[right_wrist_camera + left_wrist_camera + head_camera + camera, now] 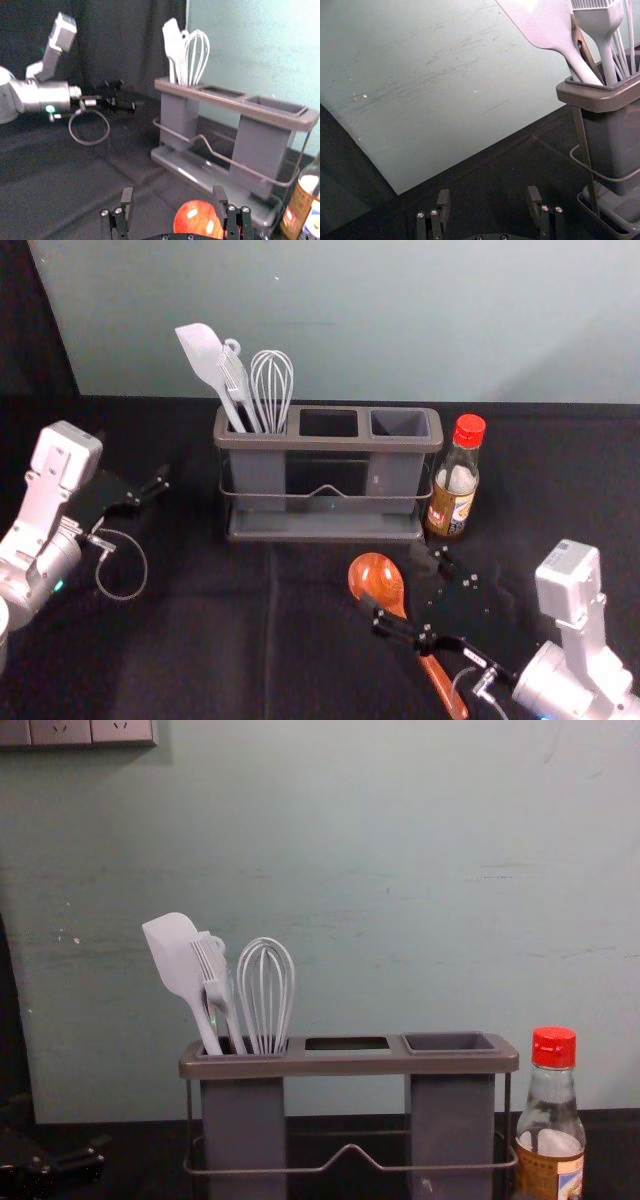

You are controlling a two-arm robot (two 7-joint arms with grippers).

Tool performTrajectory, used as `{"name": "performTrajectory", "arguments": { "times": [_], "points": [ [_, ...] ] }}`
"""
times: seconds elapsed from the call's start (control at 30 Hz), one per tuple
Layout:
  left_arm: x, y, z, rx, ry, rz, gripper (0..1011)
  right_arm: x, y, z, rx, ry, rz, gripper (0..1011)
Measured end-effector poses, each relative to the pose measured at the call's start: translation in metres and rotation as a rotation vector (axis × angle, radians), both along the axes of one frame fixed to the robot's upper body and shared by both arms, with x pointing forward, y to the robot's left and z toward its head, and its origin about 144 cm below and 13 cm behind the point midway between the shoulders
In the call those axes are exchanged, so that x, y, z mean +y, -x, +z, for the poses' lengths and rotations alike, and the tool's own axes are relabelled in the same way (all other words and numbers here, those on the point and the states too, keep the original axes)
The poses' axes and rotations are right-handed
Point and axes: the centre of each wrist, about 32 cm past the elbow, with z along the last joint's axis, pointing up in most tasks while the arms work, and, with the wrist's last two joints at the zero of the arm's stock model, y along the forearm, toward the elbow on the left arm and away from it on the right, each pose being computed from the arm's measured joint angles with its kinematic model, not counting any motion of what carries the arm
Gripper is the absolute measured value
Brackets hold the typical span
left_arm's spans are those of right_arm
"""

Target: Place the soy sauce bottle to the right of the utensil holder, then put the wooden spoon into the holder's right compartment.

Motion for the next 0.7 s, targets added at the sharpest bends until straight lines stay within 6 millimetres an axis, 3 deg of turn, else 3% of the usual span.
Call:
{"name": "performTrajectory", "arguments": {
  "times": [0.17, 0.37, 0.7],
  "points": [
    [0.0, 0.0, 0.0, 0.0, 0.0, 0.0, 1005, 0.005, 0.008, 0.013, 0.058, 0.061, -0.038, 1000],
    [0.0, 0.0, 0.0, 0.0, 0.0, 0.0, 1005, 0.015, 0.013, 0.046, 0.227, 0.151, -0.134, 1000],
    [0.0, 0.0, 0.0, 0.0, 0.0, 0.0, 1005, 0.035, 0.002, 0.085, 0.392, 0.328, -0.24, 1000]
  ]
}}
